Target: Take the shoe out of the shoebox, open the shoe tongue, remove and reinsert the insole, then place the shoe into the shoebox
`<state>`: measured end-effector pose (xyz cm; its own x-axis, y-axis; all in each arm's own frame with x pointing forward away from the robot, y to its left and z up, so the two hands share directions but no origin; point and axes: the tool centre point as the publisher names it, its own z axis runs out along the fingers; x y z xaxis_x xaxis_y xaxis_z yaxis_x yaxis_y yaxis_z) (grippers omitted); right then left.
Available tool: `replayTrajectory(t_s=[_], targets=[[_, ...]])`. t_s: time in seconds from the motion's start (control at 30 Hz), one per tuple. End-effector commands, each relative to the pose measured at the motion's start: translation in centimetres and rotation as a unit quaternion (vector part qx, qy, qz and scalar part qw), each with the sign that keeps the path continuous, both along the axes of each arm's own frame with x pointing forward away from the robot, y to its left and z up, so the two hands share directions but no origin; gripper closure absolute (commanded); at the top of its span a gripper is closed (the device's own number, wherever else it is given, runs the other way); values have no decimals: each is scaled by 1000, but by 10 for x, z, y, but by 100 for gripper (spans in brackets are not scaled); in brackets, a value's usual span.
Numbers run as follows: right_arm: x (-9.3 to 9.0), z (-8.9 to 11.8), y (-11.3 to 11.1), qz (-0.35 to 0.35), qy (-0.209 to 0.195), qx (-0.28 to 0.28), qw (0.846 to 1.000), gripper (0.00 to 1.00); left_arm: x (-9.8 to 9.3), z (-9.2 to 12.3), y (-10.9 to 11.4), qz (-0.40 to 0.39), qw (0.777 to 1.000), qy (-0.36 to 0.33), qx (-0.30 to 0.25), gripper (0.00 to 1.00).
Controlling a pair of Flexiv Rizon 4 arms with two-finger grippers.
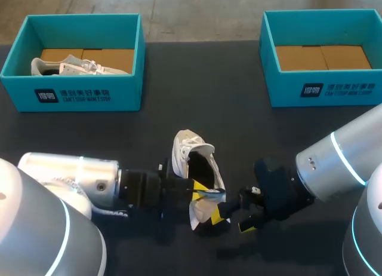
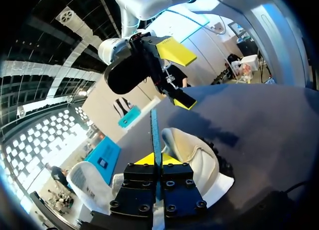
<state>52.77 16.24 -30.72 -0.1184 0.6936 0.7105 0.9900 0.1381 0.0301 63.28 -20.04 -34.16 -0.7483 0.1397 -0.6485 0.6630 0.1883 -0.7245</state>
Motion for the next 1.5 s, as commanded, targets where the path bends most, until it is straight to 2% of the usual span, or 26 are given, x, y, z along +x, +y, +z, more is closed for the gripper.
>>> replayTrajectory(t_s=[0.03,0.27,0.53,0.6,0.63,0.67,0.7,0.87,1.13,1.27,1.37,1.4,1.47,1.5], targets=[[-2,0,1,-2,-1,-2,1000,0,2,-3,-1,8,1000,-5,5,100],[-2,0,1,-2,-1,-2,1000,0,11,-9,1,24,999,-8,18,100],[-2,0,1,-2,-1,-2,1000,0,10,-6,3,27,1000,-4,16,100],[-2,0,1,-2,-1,-2,1000,0,8,-5,4,27,1000,-4,15,78],[-2,0,1,-2,-1,-2,1000,0,8,-4,4,27,1000,-3,14,71],[-2,0,1,-2,-1,-2,1000,0,7,-3,4,27,1000,-2,13,64],[-2,0,1,-2,-1,-2,1000,0,6,-2,4,27,1000,-2,12,63],[-2,0,1,-2,-1,-2,1000,0,2,2,5,24,1000,-2,9,67],[-2,0,1,-2,-1,-2,1000,0,-7,11,2,11,1000,-5,1,65],[-2,0,1,-2,-1,-2,1000,0,-9,14,1,6,1000,-8,0,68],[-2,0,1,-2,-1,-2,1000,0,-10,15,1,2,1000,-10,2,76],[-2,0,1,-2,-1,-2,1000,0,-10,15,1,0,1000,-10,3,82],[-2,0,1,-2,-1,-2,1000,0,-10,14,0,-3,1000,-10,4,100],[-2,0,1,-2,-1,-2,1000,0,-10,14,0,-4,1000,-10,4,100]])
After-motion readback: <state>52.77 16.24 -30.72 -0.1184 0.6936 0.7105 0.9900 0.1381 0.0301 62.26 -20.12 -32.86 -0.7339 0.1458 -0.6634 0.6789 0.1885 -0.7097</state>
